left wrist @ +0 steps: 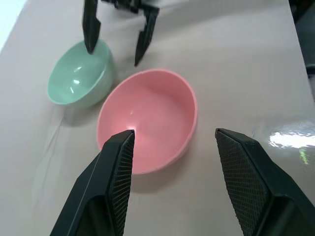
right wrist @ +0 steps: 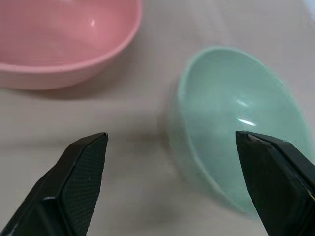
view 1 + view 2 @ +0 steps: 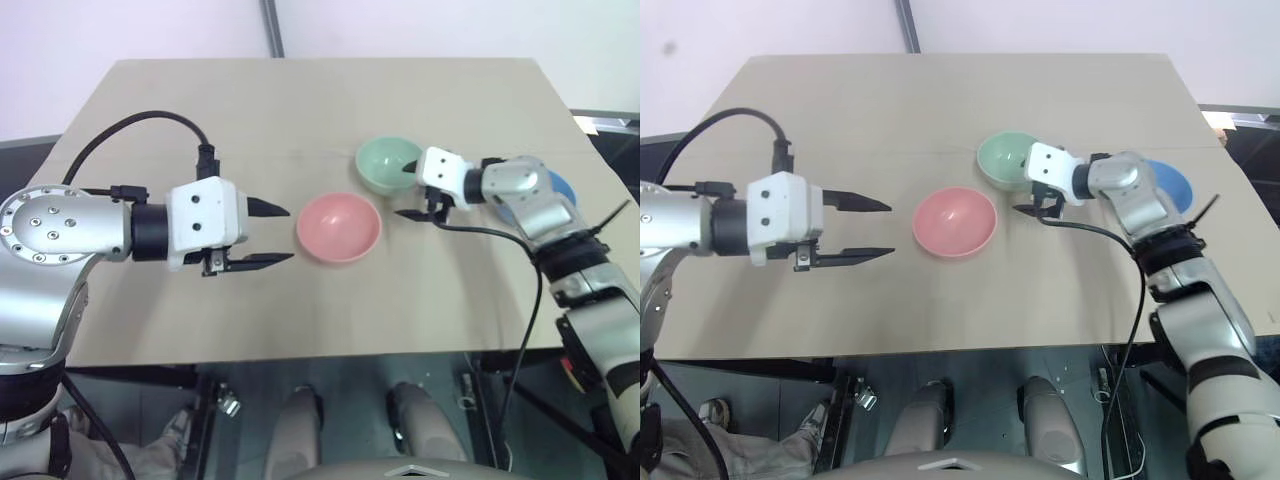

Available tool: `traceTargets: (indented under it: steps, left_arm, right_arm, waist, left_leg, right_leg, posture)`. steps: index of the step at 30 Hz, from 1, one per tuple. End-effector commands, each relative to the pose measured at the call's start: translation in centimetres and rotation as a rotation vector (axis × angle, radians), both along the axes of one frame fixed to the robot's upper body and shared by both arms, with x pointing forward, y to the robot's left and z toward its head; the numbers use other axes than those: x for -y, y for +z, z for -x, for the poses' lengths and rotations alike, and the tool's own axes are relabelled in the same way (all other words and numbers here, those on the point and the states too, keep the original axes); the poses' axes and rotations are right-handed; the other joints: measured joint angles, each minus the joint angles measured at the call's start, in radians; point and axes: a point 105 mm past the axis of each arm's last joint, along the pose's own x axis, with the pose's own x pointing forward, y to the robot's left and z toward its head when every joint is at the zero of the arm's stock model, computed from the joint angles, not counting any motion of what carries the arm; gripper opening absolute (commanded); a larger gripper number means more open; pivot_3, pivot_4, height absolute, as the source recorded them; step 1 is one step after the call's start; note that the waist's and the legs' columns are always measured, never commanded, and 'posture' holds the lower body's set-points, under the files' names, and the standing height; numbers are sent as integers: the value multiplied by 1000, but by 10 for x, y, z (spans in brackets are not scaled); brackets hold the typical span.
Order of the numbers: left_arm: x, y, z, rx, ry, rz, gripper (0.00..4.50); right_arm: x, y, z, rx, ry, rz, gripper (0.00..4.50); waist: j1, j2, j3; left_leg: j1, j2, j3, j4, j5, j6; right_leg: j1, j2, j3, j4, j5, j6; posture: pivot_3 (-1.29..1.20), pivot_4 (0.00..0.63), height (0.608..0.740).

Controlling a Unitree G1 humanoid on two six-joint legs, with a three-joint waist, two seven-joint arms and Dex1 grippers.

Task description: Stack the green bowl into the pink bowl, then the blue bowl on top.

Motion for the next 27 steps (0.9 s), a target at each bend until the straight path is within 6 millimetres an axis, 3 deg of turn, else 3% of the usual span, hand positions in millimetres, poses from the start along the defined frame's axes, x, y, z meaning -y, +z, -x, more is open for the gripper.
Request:
traceTargets:
  steps: [1, 3, 7, 10, 15, 19, 21, 24, 27]
  left_arm:
    - [-3, 9, 11, 45, 10, -27, 2807]
    - [-4, 9, 13, 40, 24, -18, 2825]
    - [-7, 7, 15, 42, 44, -26, 2825]
    - [-9, 6, 9, 60, 68, -32, 2825]
    - [-9, 3, 1, 68, 61, -29, 2825]
    - [-4, 1, -3, 45, 36, -9, 2825]
    - [-3, 0, -6, 38, 21, -8, 2825]
    - [0, 1, -12, 54, 4, -7, 2825]
    - [0, 2, -14, 48, -9, -14, 2825]
  right_arm:
    - [-6, 2, -7, 25, 29, 35, 4252]
    - [-9, -1, -9, 15, 31, 46, 3639]
    - [-7, -3, -11, 56, 50, 94, 1713]
    - [-2, 6, -16, 163, 42, 135, 214]
    - [4, 46, -10, 327, 85, 137, 91]
    - [-24, 76, 29, 258, 213, -45, 91]
    - [-43, 79, 61, 177, 305, -108, 91]
    - [-62, 67, 101, 50, 392, -137, 91]
    - [-73, 55, 118, -16, 421, -132, 91]
  waist:
    - [-1, -1, 1]
    - [0, 0, 2]
    - [-1, 0, 2]
    - [-4, 0, 3]
    - [-4, 2, 4]
    - [-11, 2, 4]
    - [-8, 2, 4]
    - [-3, 2, 4]
    - [7, 2, 4]
  left_leg:
    - [0, 0, 0, 0, 0, 0]
    - [0, 0, 0, 0, 0, 0]
    - [1, 0, 0, 0, 0, 0]
    - [1, 0, 0, 0, 0, 0]
    - [1, 0, 0, 0, 0, 0]
    - [1, 0, 0, -1, 0, 0]
    - [0, 0, -1, -3, 0, 0]
    - [0, 0, -2, -3, 0, 0]
    - [0, 0, -2, -1, 0, 0]
  right_leg:
    - [0, 0, 0, 0, 0, 0]
    - [0, 0, 0, 0, 0, 0]
    - [0, 0, 0, 1, 0, 0]
    - [0, 0, 0, 1, 0, 0]
    - [0, 0, 0, 2, 0, 0]
    - [-1, 0, 1, 2, 0, 0]
    - [-1, 1, 0, 2, 0, 0]
    - [-1, 1, -1, 2, 0, -1]
    - [-1, 1, -1, 2, 0, -1]
  posture:
    - [0, 150, 740]
    - [0, 150, 740]
    - [0, 150, 740]
    - [0, 150, 740]
    - [0, 150, 740]
    - [0, 150, 740]
    - [0, 150, 740]
    - [0, 150, 740]
    - [0, 150, 740]
